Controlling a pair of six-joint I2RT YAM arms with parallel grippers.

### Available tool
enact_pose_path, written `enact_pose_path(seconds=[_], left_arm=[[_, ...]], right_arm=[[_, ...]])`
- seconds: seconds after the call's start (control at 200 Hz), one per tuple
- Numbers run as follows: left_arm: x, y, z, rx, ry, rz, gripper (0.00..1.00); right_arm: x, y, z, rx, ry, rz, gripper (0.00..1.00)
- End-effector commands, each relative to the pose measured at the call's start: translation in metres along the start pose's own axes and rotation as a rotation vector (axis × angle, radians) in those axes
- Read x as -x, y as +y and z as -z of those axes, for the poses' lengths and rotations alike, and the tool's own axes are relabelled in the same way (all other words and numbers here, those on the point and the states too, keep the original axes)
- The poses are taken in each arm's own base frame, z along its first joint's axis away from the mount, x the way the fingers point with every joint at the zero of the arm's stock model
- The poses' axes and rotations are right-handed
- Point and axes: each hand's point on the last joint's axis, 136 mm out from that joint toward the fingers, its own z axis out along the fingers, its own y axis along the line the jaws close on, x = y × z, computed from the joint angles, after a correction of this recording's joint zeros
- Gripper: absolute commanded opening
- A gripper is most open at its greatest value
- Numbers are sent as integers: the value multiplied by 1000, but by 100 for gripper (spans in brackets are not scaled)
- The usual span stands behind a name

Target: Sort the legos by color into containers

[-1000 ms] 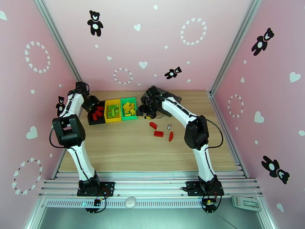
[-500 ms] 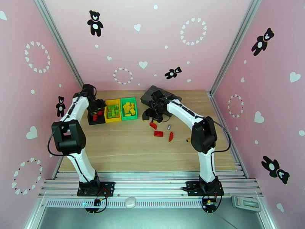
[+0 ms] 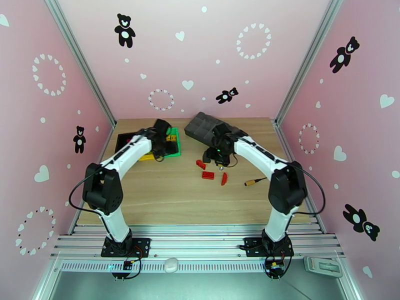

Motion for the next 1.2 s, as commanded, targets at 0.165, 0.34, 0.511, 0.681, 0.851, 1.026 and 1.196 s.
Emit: enact_pose_path(seconds=[0.165,0.34,0.511,0.681,0.851,1.026,1.196], left_arm=[[-42,-47,-43,3,163,75,73],[-58,-74,-60,-28,220,101,74],[-67,-95,-74,-48,250,99,74],[-65,-104,-88,-26,244,87,74],[-55,-109,-103,7,240,63,74],[-55,-107,-117,64,251,22,70],[-59,-101,-121,101,252,-15,61]], right_arm=[[-24,-30,29,-51,-72,-48,69],[-37,-39,36,-59,-87,-66,70],[-45,-45,42,-64,-102,-74,70],[-49,-48,44,-64,-106,-81,70],[-49,-47,43,-57,-106,-87,70],[-46,-44,43,-43,-109,-91,70],[-45,-43,42,-41,-111,-94,70]])
